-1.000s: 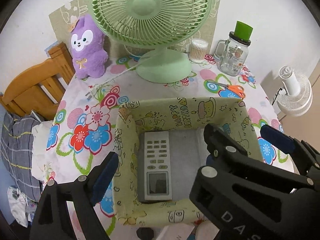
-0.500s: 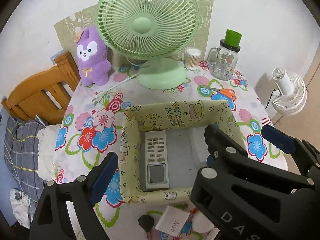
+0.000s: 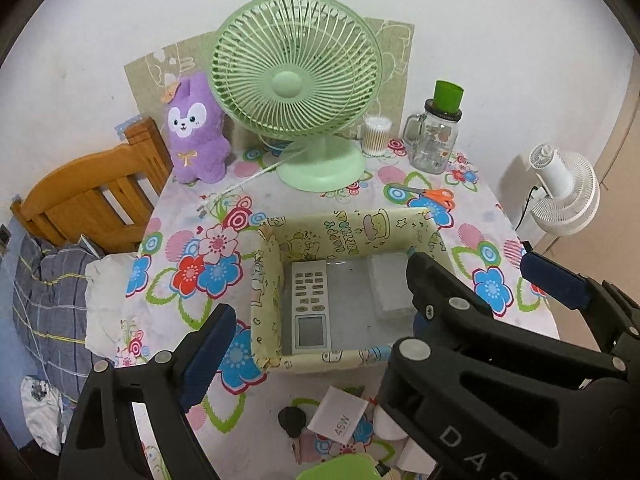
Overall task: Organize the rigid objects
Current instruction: 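Lift both open tools out of the fabric box and back away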
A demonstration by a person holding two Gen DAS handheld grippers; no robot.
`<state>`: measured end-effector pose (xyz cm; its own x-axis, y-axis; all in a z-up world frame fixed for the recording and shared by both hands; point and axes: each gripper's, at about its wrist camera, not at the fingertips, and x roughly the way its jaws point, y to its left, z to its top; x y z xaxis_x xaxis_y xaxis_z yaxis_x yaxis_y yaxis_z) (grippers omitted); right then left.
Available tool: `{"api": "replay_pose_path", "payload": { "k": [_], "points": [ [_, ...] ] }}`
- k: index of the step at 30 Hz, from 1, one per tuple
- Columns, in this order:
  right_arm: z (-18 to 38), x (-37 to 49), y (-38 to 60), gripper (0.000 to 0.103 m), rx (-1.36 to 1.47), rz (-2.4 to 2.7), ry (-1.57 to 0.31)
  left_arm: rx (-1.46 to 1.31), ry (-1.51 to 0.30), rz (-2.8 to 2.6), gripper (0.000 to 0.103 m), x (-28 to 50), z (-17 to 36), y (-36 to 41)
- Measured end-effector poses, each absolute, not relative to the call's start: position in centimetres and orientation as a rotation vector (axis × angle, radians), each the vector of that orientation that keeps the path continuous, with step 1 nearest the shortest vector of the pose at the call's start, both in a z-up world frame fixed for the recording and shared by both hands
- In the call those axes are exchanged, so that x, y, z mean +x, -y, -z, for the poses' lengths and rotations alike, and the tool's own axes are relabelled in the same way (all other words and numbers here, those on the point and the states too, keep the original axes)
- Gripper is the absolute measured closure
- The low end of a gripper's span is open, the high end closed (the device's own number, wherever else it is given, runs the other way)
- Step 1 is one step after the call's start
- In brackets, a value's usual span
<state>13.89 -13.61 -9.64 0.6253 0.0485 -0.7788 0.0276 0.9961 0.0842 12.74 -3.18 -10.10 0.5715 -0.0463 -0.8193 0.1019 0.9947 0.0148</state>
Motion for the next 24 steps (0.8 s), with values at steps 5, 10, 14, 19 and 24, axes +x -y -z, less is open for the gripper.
{"api": "replay_pose_path", "payload": {
  "k": [5,10,14,19,24],
  "points": [
    [8.4,12.6,13.4,0.013,0.08,-0.003,-0.876,0.055,-0.947,0.086,0.011,11.4,9.1,3.1],
    [7.5,11.3,13.1,0.013,0.075,0.004,-0.863,0.048,-0.935,0.078,0.011,10.2,8.3,2.7],
    [6.8,10.3,12.8,0.013,0.051,0.014,-0.846,0.045,-0.929,0.074,0.011,9.2,8.0,2.5],
    [6.2,9.2,12.5,0.013,0.031,0.022,-0.832,0.049,-0.915,0.065,0.009,8.3,7.5,2.3],
    [5.9,8.3,12.4,0.013,0.009,0.031,-0.827,0.059,-0.901,0.057,0.008,7.2,7.3,2.2]
  ]
}}
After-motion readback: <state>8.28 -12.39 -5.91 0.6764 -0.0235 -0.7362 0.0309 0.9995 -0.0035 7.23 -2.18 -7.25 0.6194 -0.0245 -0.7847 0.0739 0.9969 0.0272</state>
